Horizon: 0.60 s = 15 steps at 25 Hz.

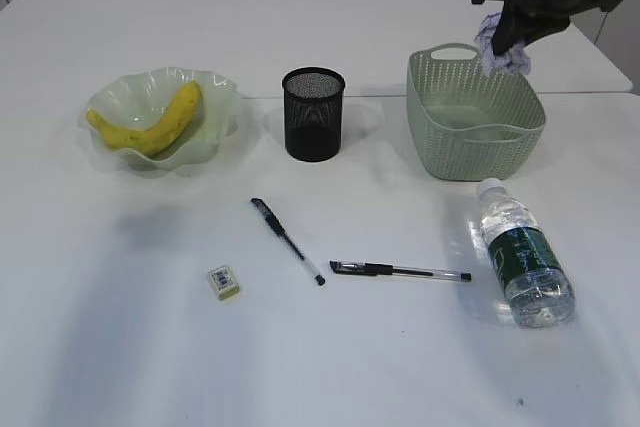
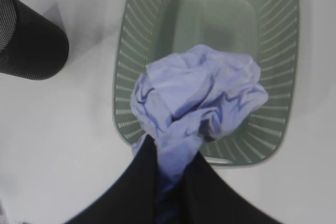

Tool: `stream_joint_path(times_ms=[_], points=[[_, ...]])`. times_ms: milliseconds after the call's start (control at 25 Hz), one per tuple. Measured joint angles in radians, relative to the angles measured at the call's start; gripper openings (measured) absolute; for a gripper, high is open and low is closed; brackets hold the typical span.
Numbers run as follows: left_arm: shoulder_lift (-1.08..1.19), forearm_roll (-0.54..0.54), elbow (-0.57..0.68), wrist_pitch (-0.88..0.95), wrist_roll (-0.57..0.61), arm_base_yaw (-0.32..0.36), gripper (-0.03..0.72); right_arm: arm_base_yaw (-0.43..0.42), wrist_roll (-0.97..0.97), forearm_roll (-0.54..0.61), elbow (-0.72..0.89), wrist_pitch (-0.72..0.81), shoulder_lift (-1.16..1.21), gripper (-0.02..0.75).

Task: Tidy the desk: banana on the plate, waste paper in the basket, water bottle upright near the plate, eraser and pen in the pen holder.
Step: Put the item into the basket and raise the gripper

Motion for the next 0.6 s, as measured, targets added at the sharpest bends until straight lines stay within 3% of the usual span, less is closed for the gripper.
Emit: stream_joint_path(times_ms=[600], points=[[0.0,-0.004,0.0,0.0,0.0,0.0,0.386,-0.002,-0.002,0.015,0.0,-0.052,0.073,0.042]])
